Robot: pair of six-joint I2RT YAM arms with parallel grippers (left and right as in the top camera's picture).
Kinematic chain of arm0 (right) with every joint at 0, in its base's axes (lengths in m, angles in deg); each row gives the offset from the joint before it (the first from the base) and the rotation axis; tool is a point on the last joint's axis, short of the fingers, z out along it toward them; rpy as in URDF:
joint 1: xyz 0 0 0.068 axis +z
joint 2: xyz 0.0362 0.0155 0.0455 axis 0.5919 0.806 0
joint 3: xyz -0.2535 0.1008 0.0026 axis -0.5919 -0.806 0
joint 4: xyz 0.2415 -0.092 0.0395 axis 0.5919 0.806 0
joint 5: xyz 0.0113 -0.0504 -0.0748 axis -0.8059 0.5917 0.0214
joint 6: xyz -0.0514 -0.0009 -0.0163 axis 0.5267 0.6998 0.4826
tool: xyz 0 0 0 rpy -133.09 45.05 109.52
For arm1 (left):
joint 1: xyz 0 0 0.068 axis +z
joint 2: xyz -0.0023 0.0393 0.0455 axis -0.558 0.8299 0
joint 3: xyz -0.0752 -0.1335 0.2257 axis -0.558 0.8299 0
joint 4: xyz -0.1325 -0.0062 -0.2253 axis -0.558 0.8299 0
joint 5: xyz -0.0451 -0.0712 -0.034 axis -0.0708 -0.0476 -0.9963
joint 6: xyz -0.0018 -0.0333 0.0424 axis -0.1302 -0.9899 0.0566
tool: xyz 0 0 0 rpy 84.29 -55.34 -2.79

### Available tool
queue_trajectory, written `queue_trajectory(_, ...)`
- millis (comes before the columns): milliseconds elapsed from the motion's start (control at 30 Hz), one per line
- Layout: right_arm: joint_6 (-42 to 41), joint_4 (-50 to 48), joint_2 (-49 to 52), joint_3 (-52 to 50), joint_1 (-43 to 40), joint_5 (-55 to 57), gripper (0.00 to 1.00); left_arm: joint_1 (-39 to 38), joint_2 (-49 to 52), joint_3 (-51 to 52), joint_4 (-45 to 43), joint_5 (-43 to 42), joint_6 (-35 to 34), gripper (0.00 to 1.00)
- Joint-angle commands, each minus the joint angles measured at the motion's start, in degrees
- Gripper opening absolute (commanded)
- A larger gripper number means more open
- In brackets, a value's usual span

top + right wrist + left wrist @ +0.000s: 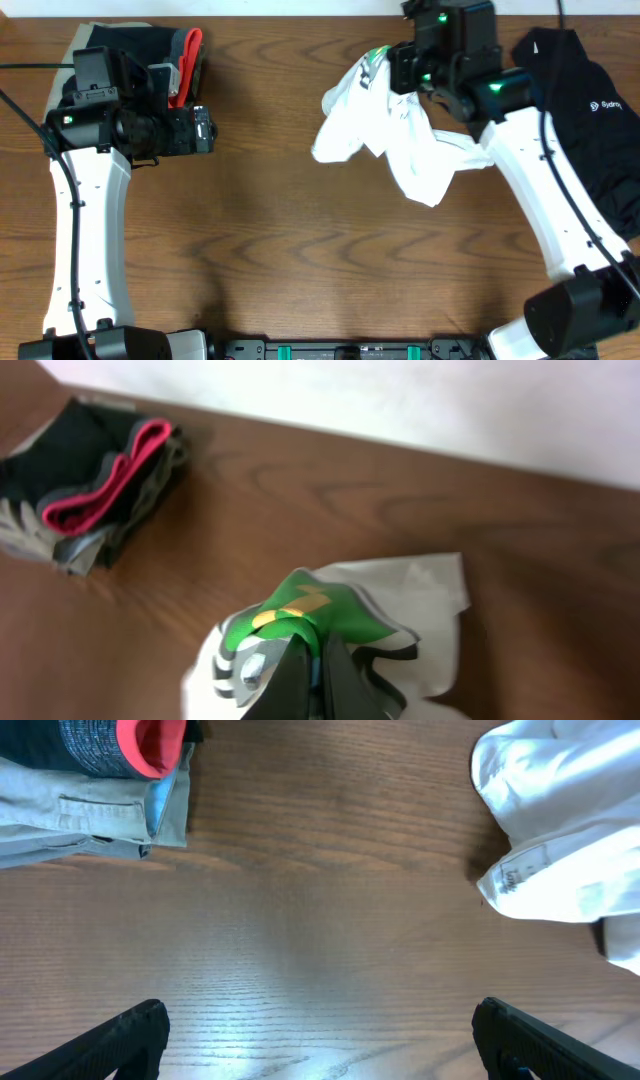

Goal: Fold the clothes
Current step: 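Drag the white T-shirt to the table center with the right gripper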

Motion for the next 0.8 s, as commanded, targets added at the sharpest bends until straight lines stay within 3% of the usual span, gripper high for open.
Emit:
queue_trajectory(0, -3.8, 1.31, 3.17, 1.03, 2.6, -0.96, 0.01, 0.2, -1.68, -1.07, 0.46, 0.31, 1.53, 0.98)
queue_trajectory(467, -3.48, 21.4, 3.28, 1.03, 7.28, -8.5, 0.01, 0.22, -3.45, -1.07, 1.18, 8.68, -3.5, 0.98)
queue_trajectory(567, -2.97, 19.8, 3.72, 0.61, 7.28, -5.09, 0.01, 0.2, -3.45, -1.07, 1.16, 8.66, -3.89, 0.98)
queue_trajectory(767, -2.97, 5.33, 10.19, 0.02, 6.84, 1.33, 0.01, 0.15, -3.34, -0.79, 1.09, 8.66, -3.87, 0.98)
